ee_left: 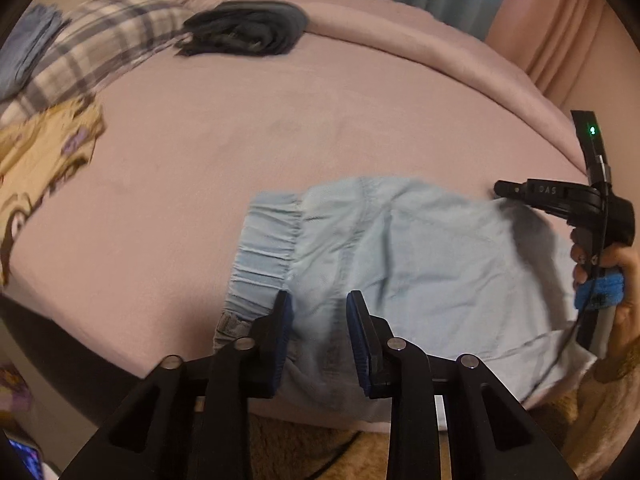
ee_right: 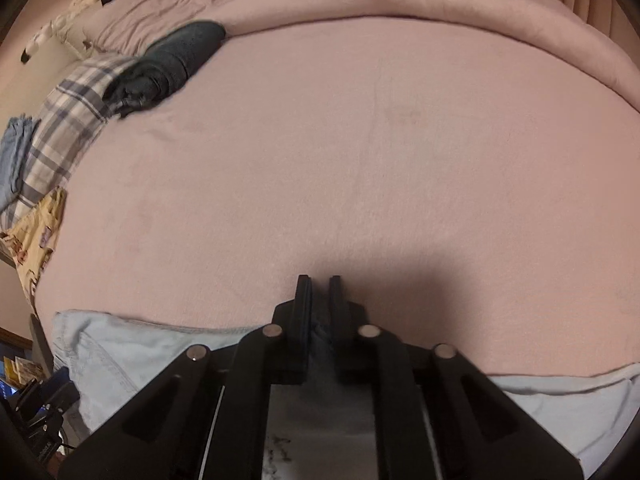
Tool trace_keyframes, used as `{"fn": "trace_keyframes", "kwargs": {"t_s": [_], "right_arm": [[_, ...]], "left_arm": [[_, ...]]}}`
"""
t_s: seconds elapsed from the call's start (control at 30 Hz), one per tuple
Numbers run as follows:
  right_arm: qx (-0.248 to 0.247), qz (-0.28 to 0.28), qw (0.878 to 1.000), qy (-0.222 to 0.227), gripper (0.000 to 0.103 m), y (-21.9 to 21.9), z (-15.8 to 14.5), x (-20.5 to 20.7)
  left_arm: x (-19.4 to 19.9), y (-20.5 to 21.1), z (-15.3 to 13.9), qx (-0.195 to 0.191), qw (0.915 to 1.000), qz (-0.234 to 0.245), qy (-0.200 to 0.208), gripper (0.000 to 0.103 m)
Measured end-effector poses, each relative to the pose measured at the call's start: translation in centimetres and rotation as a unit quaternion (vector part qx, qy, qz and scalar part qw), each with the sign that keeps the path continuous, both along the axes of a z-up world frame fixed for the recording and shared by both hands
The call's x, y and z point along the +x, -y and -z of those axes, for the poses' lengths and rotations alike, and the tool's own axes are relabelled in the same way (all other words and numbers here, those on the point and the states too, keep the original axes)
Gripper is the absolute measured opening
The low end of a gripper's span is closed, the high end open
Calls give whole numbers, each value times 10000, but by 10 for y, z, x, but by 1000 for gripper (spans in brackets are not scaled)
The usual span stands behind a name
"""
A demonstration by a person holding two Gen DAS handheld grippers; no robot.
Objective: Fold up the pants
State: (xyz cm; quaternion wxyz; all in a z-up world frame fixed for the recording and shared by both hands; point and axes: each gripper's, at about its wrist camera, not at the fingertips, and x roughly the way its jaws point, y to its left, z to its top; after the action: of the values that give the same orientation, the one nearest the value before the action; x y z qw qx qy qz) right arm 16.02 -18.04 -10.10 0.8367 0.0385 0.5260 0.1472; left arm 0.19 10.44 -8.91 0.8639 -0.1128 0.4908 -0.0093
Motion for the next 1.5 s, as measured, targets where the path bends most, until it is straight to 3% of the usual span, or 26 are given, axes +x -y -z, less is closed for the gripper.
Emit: {"fn": "trace_keyframes", "kwargs": {"t_s": [0.07,0.17,0.27,0.37,0.4,0.7,0.8,0.87,0.93,1.1,1.2,1.27,1.37,1.43,1.5], "right_arm": [[151,137,9997,147,11,7,-17,-4],[454,83,9987,195,11,11,-35,-15],[621,-194,9979,32,11,-1,-32,-27],[162,-175,9993,-298,10,-13,0,-26],[-38,-119,9993,-344,2,-16,11,-25],[101,18,9999,67,0,-14,23,-14],[299,167,9993,117,0,-9,12,-13],[359,437,9981,256,11,7,-2,-17],[413,558,9970,349,12,21,-15,-19],[814,48,9966,133,12,21,-24,-40],[587,-257,9979,-47,10,-1,-5,-46],[264,-100,9995,-160,5,-1,14,-43],[604,107,9981,-71,1,15,17,-44],[-139,461,9985,259,0,27,15,-45],[-20,496,9985,248,0,40,15,-43]], "left_arm": [[4,5,-23,-20,9992,96,397,31],[27,13,-35,-175,9979,234,577,31],[58,19,-18,-213,9991,254,266,31],[73,18,11,4,10000,23,-84,31],[72,17,15,32,10000,-5,-42,30],[44,2,27,-40,9999,-103,-26,25],[34,-4,22,-197,9996,-218,6,25],[29,-3,13,-172,9994,-308,25,25],[27,2,3,-154,9993,-355,8,25],[18,29,-4,-262,9996,-14,95,25],[21,37,14,-68,9998,-60,-188,25],[17,34,25,-76,9995,-137,-263,25],[9,30,26,-25,9997,-118,-230,25],[6,30,26,1,9997,-119,-230,25],[5,33,26,70,9996,-141,-215,25]]}}
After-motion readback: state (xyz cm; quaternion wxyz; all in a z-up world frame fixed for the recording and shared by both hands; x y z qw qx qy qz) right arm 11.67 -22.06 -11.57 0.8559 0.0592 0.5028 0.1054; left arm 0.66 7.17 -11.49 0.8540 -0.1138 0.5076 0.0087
